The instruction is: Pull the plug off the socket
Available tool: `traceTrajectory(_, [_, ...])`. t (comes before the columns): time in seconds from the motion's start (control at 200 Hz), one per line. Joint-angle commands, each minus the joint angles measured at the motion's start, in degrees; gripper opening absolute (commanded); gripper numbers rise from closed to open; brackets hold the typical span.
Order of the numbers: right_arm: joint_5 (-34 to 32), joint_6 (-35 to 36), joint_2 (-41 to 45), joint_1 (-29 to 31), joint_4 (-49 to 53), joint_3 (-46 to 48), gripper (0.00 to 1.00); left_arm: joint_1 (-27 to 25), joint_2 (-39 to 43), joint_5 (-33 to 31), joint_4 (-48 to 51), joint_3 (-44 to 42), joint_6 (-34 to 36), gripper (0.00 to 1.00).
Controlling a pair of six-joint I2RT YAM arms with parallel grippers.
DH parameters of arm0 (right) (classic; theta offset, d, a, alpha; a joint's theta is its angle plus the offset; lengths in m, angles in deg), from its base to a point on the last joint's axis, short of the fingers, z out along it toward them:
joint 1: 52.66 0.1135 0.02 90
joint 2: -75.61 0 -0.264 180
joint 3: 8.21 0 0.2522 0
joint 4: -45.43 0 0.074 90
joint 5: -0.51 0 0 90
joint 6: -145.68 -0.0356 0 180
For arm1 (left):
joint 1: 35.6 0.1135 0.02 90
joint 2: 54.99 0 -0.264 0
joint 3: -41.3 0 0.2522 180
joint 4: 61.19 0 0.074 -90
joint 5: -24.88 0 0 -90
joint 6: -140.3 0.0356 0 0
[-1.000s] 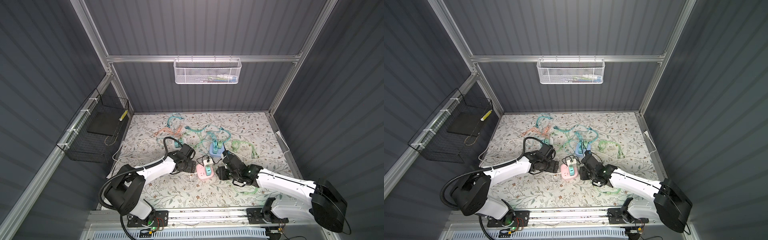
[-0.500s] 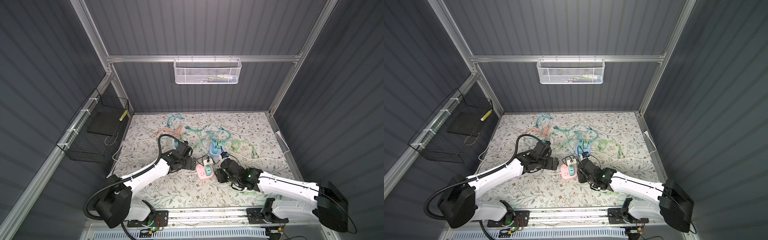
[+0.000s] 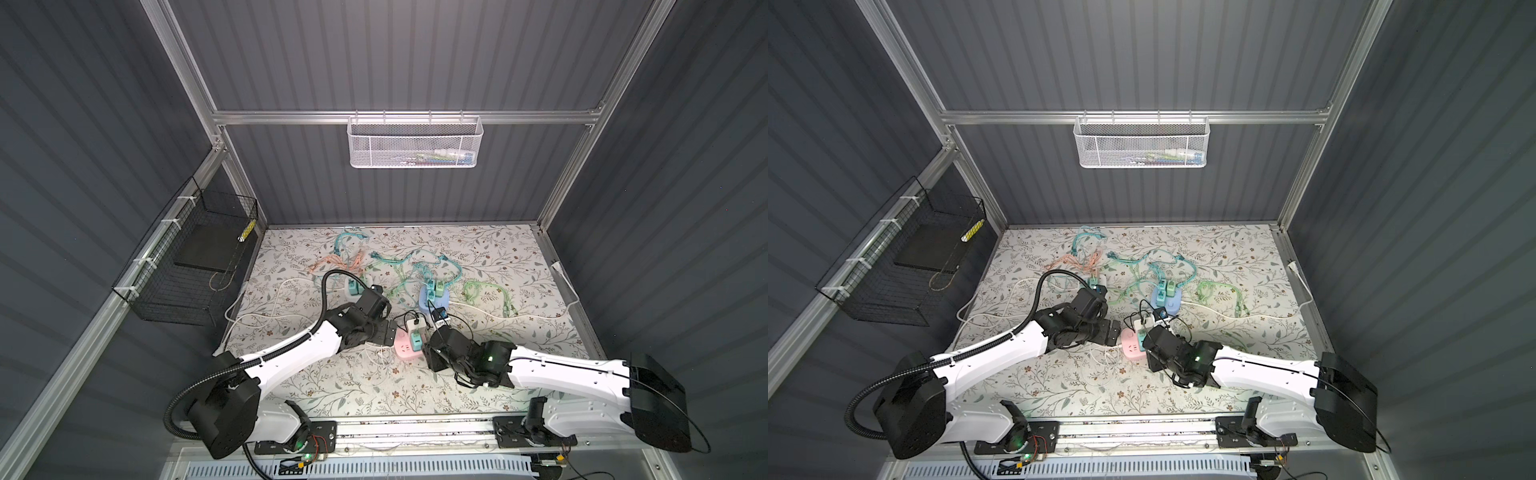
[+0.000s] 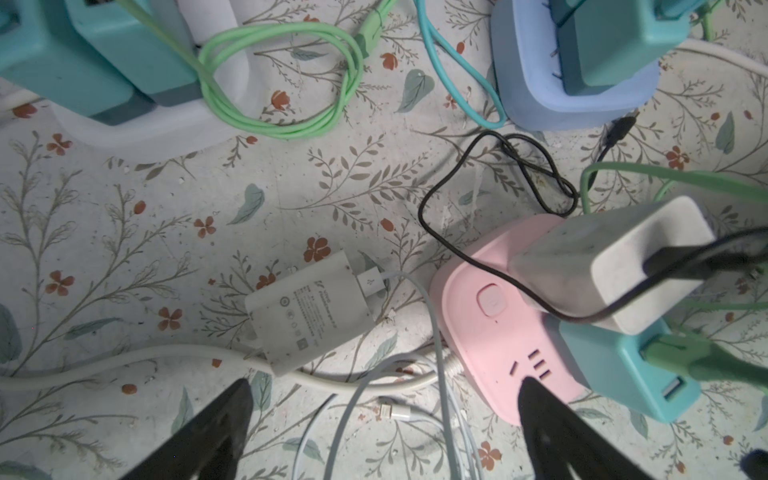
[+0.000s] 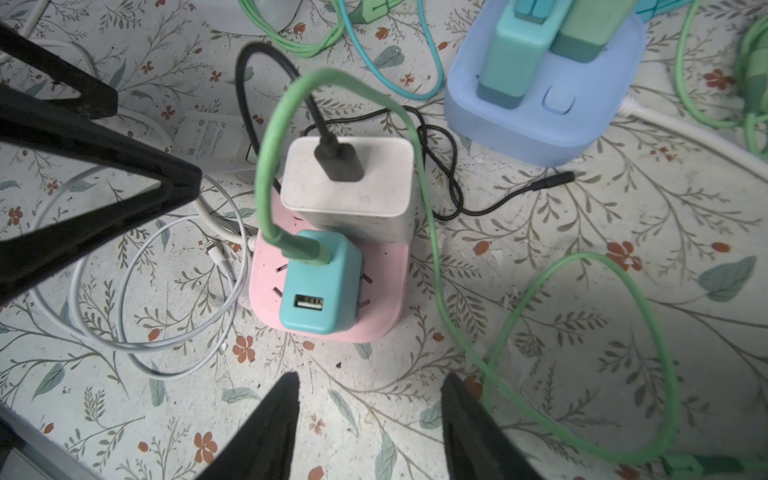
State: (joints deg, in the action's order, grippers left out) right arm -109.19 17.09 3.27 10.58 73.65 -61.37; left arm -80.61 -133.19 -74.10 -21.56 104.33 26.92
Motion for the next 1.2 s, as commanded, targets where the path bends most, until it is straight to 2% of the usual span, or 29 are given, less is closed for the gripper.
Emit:
traceTrajectory(0.0, [-2.0, -0.4, -2.8, 1.0, 0.0, -2.6, 0.58, -1.4, -1.7, -1.1, 0.1, -0.4, 1.2, 1.00])
traceTrajectory(0.385, [-3.1, -0.7, -12.7, 2.1, 4.6, -9.7, 0.56, -2.5, -5.4, -1.4, -1.9, -0.5, 1.5, 1.00])
traceTrajectory(0.605, [-3.8, -0.6, -14.4, 2.1, 5.2, -10.5, 0.52, -2.5, -6.2, -0.7, -3.6, -1.7, -0.3, 1.00])
traceTrajectory(1.016, [-2.2, 0.3, -18.4, 2.1, 5.1, -12.6, 0.50, -2.4, -6.8, 0.6, -4.5, -2.1, -1.1, 1.00])
traceTrajectory(1.196, [-2.1, -0.1, -19.4, 1.6, 6.1, -13.2, 0.45, -2.5, -7.3, 1.2, -4.9, -2.5, -1.5, 1.00])
